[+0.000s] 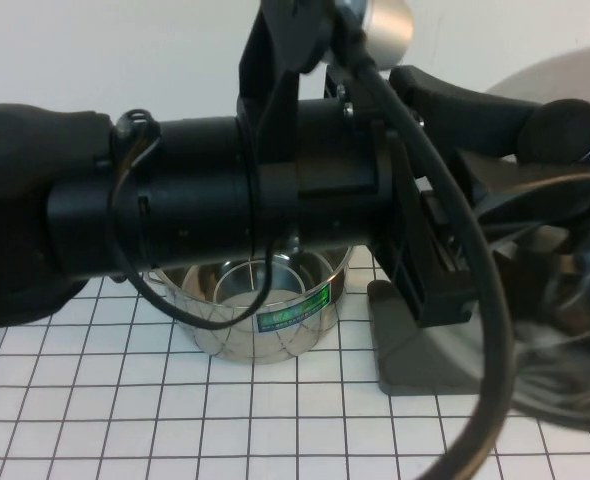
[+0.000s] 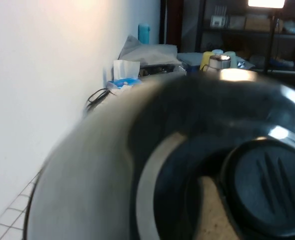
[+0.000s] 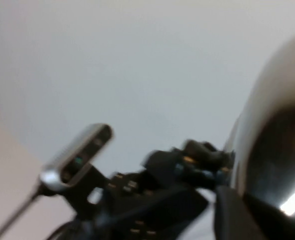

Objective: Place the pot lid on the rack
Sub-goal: Hand over the pot lid, then place the pot lid on the pot rack

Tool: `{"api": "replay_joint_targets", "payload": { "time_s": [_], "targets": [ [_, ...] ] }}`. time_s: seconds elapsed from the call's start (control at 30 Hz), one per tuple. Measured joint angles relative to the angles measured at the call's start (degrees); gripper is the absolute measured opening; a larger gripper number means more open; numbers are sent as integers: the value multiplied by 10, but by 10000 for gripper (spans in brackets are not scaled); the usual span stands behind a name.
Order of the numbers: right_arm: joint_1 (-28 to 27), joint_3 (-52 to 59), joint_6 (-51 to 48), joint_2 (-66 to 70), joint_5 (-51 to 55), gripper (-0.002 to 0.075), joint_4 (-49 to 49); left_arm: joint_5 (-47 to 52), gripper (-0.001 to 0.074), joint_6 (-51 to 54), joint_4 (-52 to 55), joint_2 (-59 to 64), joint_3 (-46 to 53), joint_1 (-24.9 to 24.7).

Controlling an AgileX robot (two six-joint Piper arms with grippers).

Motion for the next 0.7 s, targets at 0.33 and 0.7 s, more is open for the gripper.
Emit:
{"api": "replay_joint_targets", "payload": {
  "time_s": [0.33, 0.7],
  "targets": [
    [5, -3, -46, 0, 3, 178, 18, -9, 350, -2, 7, 6, 0, 0],
    [3, 3, -128, 4, -52, 26, -9, -38, 533, -80, 5, -2, -2, 0]
  ]
}}
